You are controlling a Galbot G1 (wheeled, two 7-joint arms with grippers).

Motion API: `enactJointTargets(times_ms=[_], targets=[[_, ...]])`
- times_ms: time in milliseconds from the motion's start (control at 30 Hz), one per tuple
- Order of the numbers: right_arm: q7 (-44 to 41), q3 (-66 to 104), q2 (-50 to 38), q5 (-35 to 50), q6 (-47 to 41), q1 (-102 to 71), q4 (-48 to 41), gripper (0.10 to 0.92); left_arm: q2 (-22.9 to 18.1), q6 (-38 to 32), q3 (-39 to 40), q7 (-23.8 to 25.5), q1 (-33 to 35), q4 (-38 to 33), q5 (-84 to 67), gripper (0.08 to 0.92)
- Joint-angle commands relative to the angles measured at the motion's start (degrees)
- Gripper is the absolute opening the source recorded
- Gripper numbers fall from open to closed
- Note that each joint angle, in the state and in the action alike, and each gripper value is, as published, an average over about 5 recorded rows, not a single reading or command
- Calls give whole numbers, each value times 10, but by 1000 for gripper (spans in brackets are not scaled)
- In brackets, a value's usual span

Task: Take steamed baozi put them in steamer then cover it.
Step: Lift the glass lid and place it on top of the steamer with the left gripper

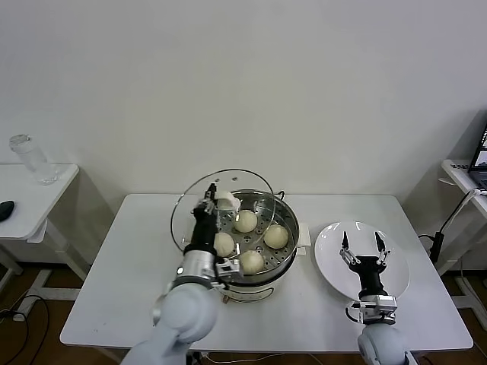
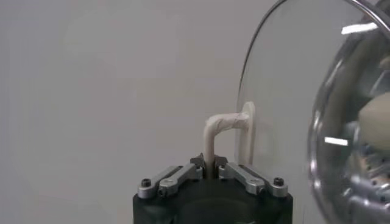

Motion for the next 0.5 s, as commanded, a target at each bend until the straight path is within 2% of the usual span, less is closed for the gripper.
enactJointTargets(times_ms=[33, 500], targets=[[1, 3, 8, -3, 4, 0, -15, 823, -39, 24, 61, 31, -30, 66, 85, 188], [0, 3, 8, -3, 7, 2, -21, 823, -60, 11, 69, 57, -20, 75, 148, 188]])
